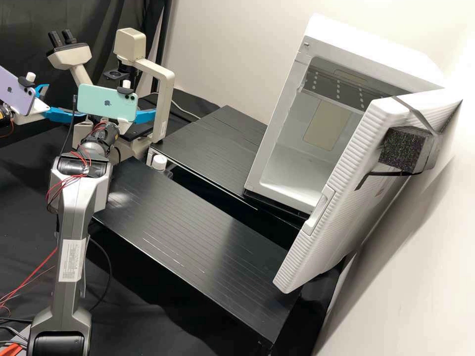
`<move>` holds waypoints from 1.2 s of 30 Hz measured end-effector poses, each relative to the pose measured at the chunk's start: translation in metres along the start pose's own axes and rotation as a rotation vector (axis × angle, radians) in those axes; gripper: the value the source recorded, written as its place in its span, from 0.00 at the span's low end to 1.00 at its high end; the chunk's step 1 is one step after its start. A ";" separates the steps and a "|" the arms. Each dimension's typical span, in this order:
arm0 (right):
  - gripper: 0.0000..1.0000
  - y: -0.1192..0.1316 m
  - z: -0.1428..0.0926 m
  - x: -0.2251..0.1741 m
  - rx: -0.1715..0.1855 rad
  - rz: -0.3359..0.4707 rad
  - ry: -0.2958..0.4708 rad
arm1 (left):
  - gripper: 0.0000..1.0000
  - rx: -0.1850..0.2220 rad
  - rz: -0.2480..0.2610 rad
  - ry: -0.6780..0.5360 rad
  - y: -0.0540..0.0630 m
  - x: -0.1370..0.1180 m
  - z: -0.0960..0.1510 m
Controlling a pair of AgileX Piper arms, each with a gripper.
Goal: Move the petri dish to the bench.
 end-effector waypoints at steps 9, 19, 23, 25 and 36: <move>1.00 -0.011 0.005 0.001 -0.006 -0.043 -0.018 | 1.00 0.000 0.000 0.000 0.000 0.000 0.000; 1.00 -0.015 0.003 0.008 0.006 -0.070 -0.014 | 1.00 0.000 0.000 0.000 0.000 0.000 0.000; 1.00 -0.017 0.002 0.011 0.008 -0.076 -0.013 | 1.00 0.000 0.000 0.000 0.000 0.000 0.000; 1.00 -0.018 0.002 0.012 0.009 -0.075 -0.011 | 1.00 0.000 0.000 0.000 0.000 0.000 0.000; 1.00 -0.014 -0.003 0.021 0.009 -0.081 -0.022 | 1.00 0.000 0.000 0.000 0.000 0.000 0.000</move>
